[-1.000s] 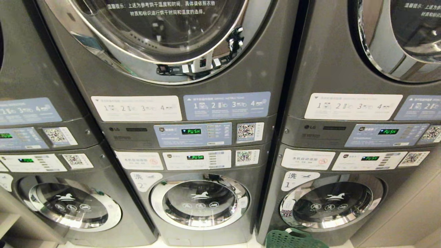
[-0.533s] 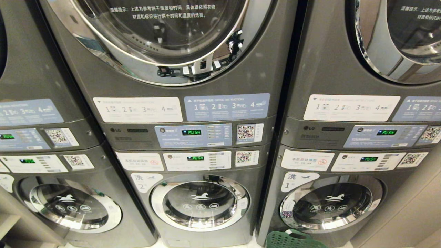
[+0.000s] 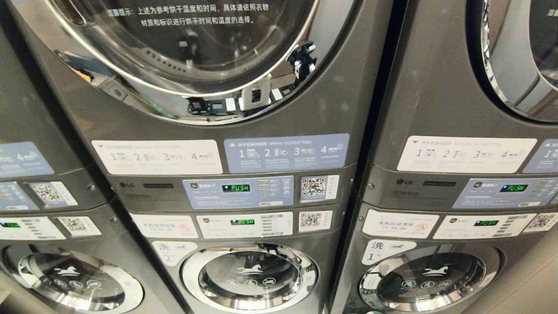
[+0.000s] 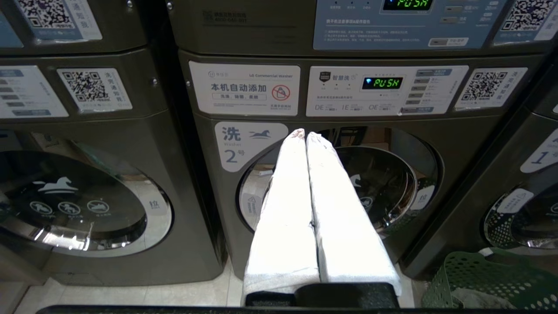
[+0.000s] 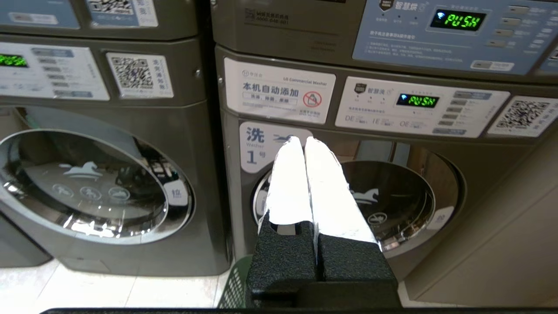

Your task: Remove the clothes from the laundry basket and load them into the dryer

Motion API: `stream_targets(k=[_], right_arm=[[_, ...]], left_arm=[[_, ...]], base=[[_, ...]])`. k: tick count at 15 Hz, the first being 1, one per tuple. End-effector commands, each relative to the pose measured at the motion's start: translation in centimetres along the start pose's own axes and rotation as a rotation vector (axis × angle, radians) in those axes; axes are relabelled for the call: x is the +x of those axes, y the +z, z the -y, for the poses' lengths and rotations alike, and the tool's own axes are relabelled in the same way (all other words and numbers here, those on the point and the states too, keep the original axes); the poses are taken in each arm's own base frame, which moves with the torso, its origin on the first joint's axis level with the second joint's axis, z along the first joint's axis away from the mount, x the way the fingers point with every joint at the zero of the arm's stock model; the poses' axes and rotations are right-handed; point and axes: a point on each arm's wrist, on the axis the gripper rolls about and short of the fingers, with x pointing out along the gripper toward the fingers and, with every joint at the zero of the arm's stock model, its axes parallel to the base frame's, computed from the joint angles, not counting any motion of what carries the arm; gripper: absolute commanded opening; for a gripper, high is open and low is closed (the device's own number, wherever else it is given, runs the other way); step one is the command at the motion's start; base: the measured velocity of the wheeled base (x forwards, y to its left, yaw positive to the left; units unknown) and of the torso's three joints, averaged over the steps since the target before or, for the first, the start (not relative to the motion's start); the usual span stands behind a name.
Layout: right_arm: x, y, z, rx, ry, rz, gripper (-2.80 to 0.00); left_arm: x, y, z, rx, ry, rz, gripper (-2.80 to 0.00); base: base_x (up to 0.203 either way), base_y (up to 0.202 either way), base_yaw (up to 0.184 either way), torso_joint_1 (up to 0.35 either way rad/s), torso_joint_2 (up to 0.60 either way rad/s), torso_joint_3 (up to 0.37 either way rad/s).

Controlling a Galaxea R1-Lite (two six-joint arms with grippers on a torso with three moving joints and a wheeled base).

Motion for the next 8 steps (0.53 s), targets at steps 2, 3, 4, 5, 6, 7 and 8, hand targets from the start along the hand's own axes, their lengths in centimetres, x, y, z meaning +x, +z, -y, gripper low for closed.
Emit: stream_targets(k=[2, 3, 4, 5, 6, 7, 8], right_arm=[[0.00, 0.00, 0.00, -0.001, 0.001, 0.000, -2.80], [0.00, 0.00, 0.00, -0.001, 0.001, 0.000, -2.80], [0.00, 0.00, 0.00, -0.002, 0.001, 0.000, -2.80], [0.00, 0.00, 0.00, -0.001, 0.001, 0.000, -2.80], [0.01, 0.00, 0.00, -0.001, 0.000, -0.001, -2.80], [0.00, 0.00, 0.00, -0.001, 0.001, 0.000, -2.80], [0.01, 0.01, 0.00, -0.001, 0.001, -0.001, -2.80]], left_arm=[[0.01, -0.02, 0.00, 0.002, 0.000, -0.001, -2.80], [0.02, -0.03, 0.00, 0.002, 0.000, -0.002, -2.80], [0.02, -0.03, 0.00, 0.002, 0.000, -0.002, -2.80], [0.01, -0.03, 0.00, 0.002, 0.000, -0.001, -2.80], [0.02, -0.03, 0.00, 0.002, 0.000, -0.001, -2.80], [0.01, -0.03, 0.00, 0.002, 0.000, -0.001, -2.80], [0.01, -0.03, 0.00, 0.000, 0.000, -0.001, -2.80]], base=[[0.194, 0.000, 0.000, 0.004, 0.00, 0.002], [0.198, 0.000, 0.003, 0.011, 0.00, -0.001], [0.194, 0.000, 0.001, 0.001, 0.00, 0.001], [0.154, 0.000, 0.000, -0.001, 0.00, 0.001], [0.081, 0.000, 0.006, 0.012, 0.01, 0.002], [0.000, 0.000, 0.000, 0.000, 0.00, 0.000], [0.000, 0.000, 0.000, 0.000, 0.00, 0.000]])
